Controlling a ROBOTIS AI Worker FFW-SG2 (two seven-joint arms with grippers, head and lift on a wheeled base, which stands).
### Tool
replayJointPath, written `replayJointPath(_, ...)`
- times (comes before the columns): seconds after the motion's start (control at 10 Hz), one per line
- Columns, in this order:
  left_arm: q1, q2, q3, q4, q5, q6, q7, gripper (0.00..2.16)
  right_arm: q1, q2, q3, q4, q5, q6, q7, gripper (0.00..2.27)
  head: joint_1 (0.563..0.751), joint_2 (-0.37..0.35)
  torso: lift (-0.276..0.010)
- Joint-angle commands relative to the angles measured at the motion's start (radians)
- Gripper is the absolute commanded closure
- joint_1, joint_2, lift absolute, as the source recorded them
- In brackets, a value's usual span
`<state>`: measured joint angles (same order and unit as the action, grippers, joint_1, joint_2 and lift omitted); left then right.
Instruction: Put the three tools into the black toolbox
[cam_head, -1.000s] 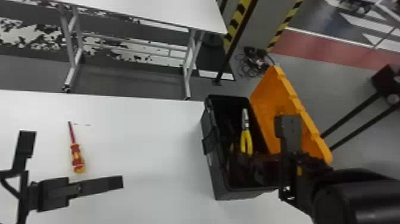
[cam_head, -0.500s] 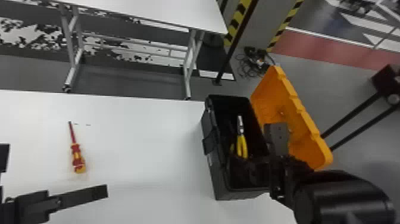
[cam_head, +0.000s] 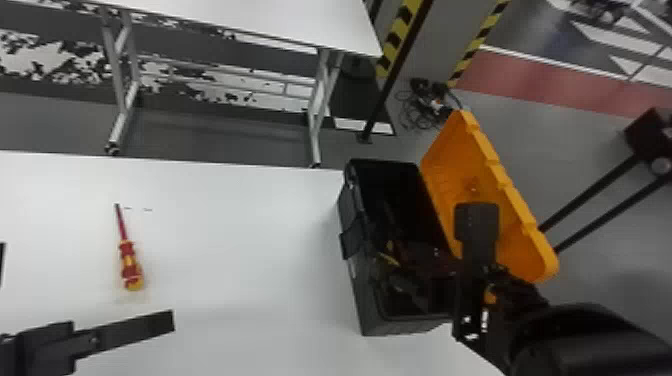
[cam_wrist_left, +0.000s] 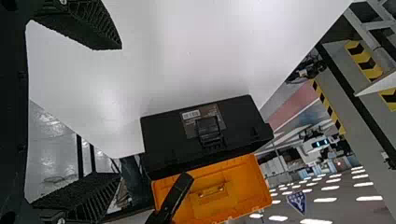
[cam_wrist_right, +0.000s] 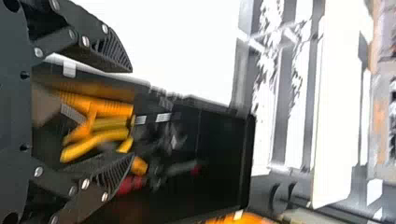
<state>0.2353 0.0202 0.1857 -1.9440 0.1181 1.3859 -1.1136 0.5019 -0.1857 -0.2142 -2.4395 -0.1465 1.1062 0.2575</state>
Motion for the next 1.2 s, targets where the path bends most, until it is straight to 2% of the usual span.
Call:
replayJointPath(0.0, 0.001, 0.000, 0.018, -0.001, 0.000, 0.006, 0.017, 0.03, 0.021, 0.032, 0.075, -0.050, -0.007, -0.002, 0.011, 0.08, 0.695, -0.316, -0.051)
replayJointPath(0.1, 0.001, 0.000, 0.034, -0.016, 0.000, 0.037, 0.051, 0.03, 0.024, 0.042, 0.124, -0.052, -0.001, -0.002, 0.011, 0.08, 0.695, -0.276, -0.051)
replayJointPath(0.2, 0.002, 0.000, 0.049, -0.042, 0.000, 0.092, 0.098, 0.03, 0.030, 0.045, 0.179, -0.059, 0.024, -0.002, 0.011, 0.08, 0.695, -0.201, -0.051)
replayJointPath(0.4, -0.022, 0.000, 0.098, -0.075, 0.000, 0.185, 0.127, 0.03, 0.053, 0.048, 0.266, -0.070, 0.061, -0.021, 0.000, 0.08, 0.695, -0.081, -0.051)
replayJointPath(0.5, -0.040, 0.003, 0.113, -0.082, 0.000, 0.185, 0.163, 0.03, 0.063, 0.060, 0.286, -0.081, 0.064, -0.036, -0.008, 0.08, 0.695, -0.052, -0.051)
replayJointPath(0.6, -0.053, 0.007, 0.113, -0.115, -0.012, 0.185, 0.224, 0.03, 0.078, 0.065, 0.299, -0.079, 0.064, -0.067, -0.009, 0.08, 0.695, -0.003, -0.051)
replayJointPath(0.8, -0.090, 0.024, 0.072, -0.184, -0.083, 0.185, 0.350, 0.03, 0.102, 0.065, 0.320, -0.095, 0.070, -0.094, -0.009, 0.09, 0.695, 0.090, -0.051)
replayJointPath(0.9, -0.128, 0.044, 0.032, -0.184, -0.130, 0.185, 0.394, 0.03, 0.115, 0.065, 0.325, -0.098, 0.070, -0.113, -0.009, 0.09, 0.695, 0.110, -0.051)
replayJointPath(1.1, -0.198, 0.053, -0.005, -0.168, -0.196, 0.185, 0.414, 0.03, 0.138, 0.063, 0.331, -0.104, 0.070, -0.150, -0.006, 0.09, 0.695, 0.153, -0.051)
